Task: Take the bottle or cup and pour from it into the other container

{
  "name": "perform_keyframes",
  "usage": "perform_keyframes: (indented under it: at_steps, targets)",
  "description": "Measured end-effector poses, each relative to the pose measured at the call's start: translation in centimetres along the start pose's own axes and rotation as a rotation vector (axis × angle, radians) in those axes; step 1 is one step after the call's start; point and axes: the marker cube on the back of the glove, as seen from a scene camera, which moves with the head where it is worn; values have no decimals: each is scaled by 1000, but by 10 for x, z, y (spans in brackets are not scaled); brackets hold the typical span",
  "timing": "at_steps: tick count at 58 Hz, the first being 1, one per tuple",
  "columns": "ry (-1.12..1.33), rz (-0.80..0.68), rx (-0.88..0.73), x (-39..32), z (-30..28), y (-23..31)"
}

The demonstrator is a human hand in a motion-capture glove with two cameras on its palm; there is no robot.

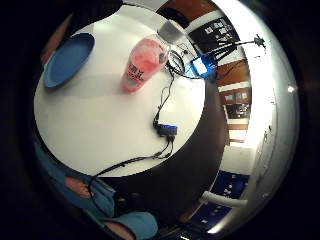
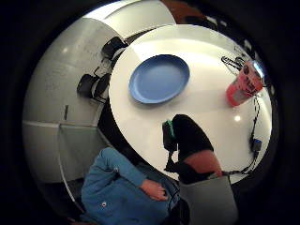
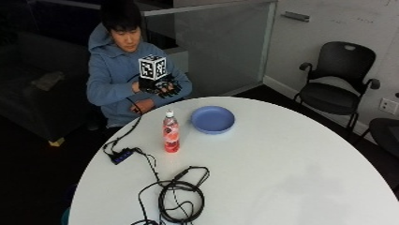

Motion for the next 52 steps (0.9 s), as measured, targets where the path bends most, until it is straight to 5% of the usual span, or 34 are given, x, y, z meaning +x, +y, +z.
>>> perform_keyframes:
  at_steps: [35, 52]
  targets:
    - [-101, 200, 126, 134, -19, 45]
    - [-367, 213, 220, 198, 4, 45]
